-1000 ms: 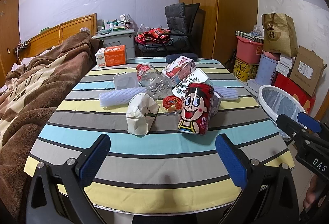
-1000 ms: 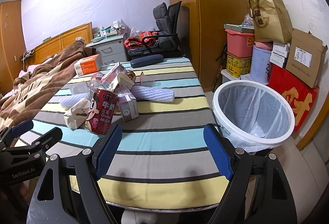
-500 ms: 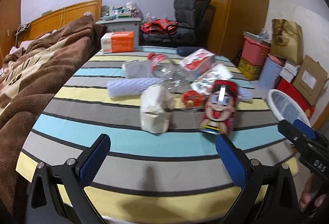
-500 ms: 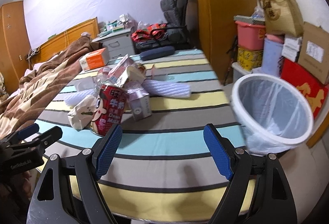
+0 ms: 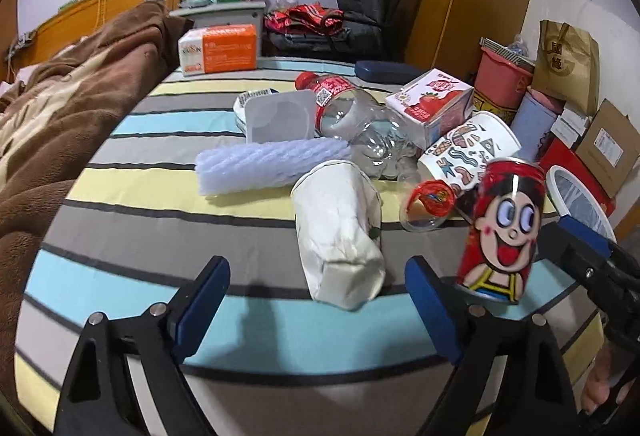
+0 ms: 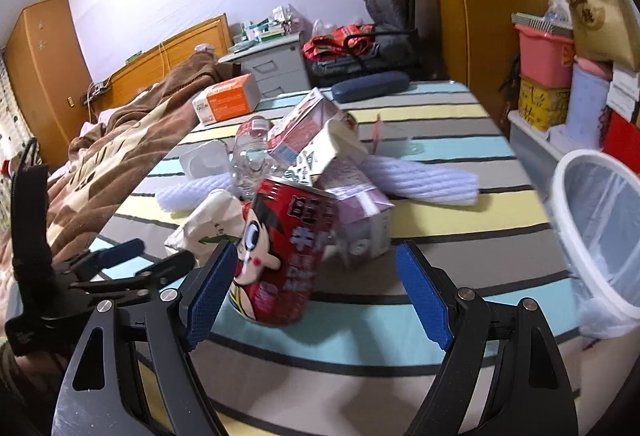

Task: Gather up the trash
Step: 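Grasp the red can with the right tool while the left tool grasps the crumpled white paper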

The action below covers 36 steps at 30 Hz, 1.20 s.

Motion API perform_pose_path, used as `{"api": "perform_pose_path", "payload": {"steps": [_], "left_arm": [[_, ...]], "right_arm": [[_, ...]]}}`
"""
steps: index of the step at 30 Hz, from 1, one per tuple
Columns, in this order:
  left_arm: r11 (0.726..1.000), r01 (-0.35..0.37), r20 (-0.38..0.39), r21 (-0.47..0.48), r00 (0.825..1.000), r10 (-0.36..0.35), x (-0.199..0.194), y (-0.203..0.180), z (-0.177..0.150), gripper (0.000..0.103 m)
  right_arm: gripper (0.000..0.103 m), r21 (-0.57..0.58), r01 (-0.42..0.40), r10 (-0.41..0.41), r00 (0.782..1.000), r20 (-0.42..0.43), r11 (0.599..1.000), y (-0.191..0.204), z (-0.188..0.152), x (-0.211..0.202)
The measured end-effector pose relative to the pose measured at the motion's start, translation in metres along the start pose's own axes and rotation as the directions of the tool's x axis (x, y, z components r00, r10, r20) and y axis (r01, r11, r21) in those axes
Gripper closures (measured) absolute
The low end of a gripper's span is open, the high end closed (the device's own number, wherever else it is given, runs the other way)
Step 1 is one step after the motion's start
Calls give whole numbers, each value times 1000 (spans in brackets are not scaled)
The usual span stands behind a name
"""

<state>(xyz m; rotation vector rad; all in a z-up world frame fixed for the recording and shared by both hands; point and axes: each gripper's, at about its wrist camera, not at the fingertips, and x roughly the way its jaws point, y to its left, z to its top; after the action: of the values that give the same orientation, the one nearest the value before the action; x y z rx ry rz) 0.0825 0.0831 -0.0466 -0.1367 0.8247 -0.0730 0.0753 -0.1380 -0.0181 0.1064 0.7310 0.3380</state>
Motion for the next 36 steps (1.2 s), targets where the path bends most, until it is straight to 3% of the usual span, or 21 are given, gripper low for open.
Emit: {"api": "perform_pose_path", "payload": {"steps": [8, 18, 22, 24, 28, 36], "left_arm": [[999, 46, -45, 4, 998, -46, 22, 7, 14, 16], [998, 59, -74, 17, 996, -57, 32, 3, 23, 29], [997, 77, -82, 28, 994, -75, 33, 1, 26, 47], [996, 89, -88, 30, 992, -86, 34, -1, 27, 52], [996, 77, -70, 33, 995, -74, 31, -2, 27, 58], [996, 85, -26, 6, 996, -85, 13, 2, 27, 60]], "right_arm": [[22, 21, -21, 21, 999, -34, 1000, 2, 4, 9], [46, 39, -75, 77, 996, -54, 996, -2, 7, 13], [46, 24, -73, 74, 996, -55, 997, 1, 8, 14], [47, 30, -81, 82, 995, -57, 996, 0, 8, 14], [47, 31, -82, 84, 995, -51, 996, -3, 9, 12], [47, 33, -88, 89, 996, -18, 996, -7, 10, 3]]}}
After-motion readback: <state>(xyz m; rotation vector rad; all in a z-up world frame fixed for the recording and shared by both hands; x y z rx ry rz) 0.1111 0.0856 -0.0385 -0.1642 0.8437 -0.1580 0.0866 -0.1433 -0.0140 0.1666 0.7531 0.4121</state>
